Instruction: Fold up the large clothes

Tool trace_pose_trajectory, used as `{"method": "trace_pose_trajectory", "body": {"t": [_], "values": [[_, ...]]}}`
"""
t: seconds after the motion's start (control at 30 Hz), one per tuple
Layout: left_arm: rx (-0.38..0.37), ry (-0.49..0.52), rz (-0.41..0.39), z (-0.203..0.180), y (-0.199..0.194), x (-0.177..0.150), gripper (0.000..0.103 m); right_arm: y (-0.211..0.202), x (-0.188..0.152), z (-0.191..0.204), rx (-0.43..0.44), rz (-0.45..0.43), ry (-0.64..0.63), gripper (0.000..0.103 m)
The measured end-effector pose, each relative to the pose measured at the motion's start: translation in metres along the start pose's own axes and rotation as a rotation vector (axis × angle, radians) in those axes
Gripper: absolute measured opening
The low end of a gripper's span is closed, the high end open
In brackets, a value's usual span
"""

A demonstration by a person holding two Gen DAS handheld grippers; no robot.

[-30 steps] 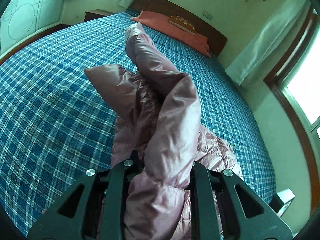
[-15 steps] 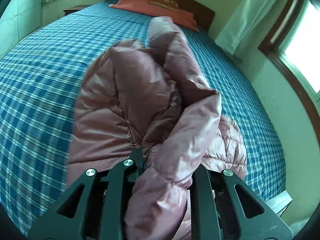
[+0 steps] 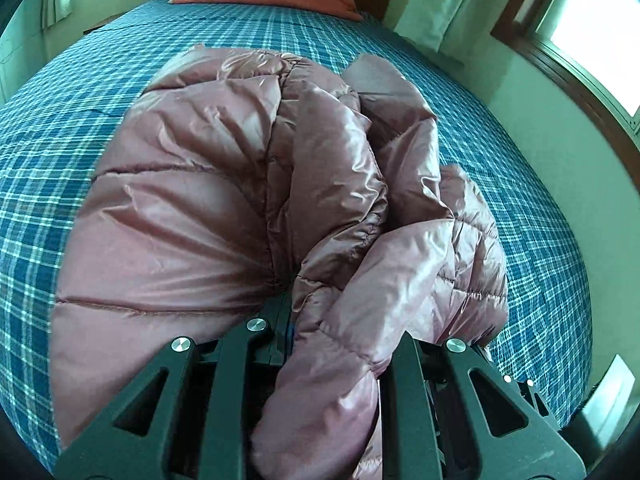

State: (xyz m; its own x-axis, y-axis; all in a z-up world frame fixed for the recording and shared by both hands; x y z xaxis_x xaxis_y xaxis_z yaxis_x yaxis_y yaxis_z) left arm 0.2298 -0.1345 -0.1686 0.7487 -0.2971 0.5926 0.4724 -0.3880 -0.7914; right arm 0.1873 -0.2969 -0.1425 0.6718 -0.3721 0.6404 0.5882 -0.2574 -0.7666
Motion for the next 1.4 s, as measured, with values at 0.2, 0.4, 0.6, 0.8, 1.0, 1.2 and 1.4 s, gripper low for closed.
{"method": "trace_pose_trajectory", "body": {"t": [0.2,0.4,0.6,0.8,1.0,1.2,1.4], "values": [[-0.023,0.011,-0.010,-0.007,0.013,-0.004,0.016,0.001,-0.001,0.001,0.003,-0.002,0.007,0.044],[-0.044,0.005,-0.022,-0.006,0.014,-0.006,0.015,0.000,-0.001,0.002,0.000,-0.003,0.004,0.044],[-0.033,0.034,-0.032,-0.007,0.011,-0.006,0.015,0.000,-0.001,0.002,-0.009,-0.006,-0.004,0.044],[-0.040,0.070,-0.035,-0.013,-0.002,-0.004,0.016,-0.001,-0.001,0.004,-0.016,-0.007,-0.007,0.044],[-0.100,0.071,-0.056,-0.022,-0.036,-0.001,0.031,-0.006,0.000,0.001,-0.012,0.000,0.010,0.047],[-0.202,0.046,-0.126,-0.022,-0.098,-0.004,0.048,-0.014,0.006,-0.009,-0.024,0.009,0.021,0.052],[-0.170,-0.050,-0.248,0.032,-0.154,-0.015,0.056,-0.034,0.016,-0.014,0.006,0.009,0.077,0.052]]}}
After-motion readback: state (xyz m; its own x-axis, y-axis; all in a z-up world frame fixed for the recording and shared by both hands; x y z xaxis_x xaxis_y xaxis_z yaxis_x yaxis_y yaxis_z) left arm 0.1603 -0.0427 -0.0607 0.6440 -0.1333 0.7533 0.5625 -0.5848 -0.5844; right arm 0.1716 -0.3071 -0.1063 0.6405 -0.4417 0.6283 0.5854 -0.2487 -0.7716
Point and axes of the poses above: each gripper's, at about its wrist camera, not at the fingertips, and y roughly the way its jaws point, z to its left, x to its top, the point moved 9 cm from there along y, roughly the way its jaws point, and after that the axes turned 12 degrees about y, right-handed, at the moved point
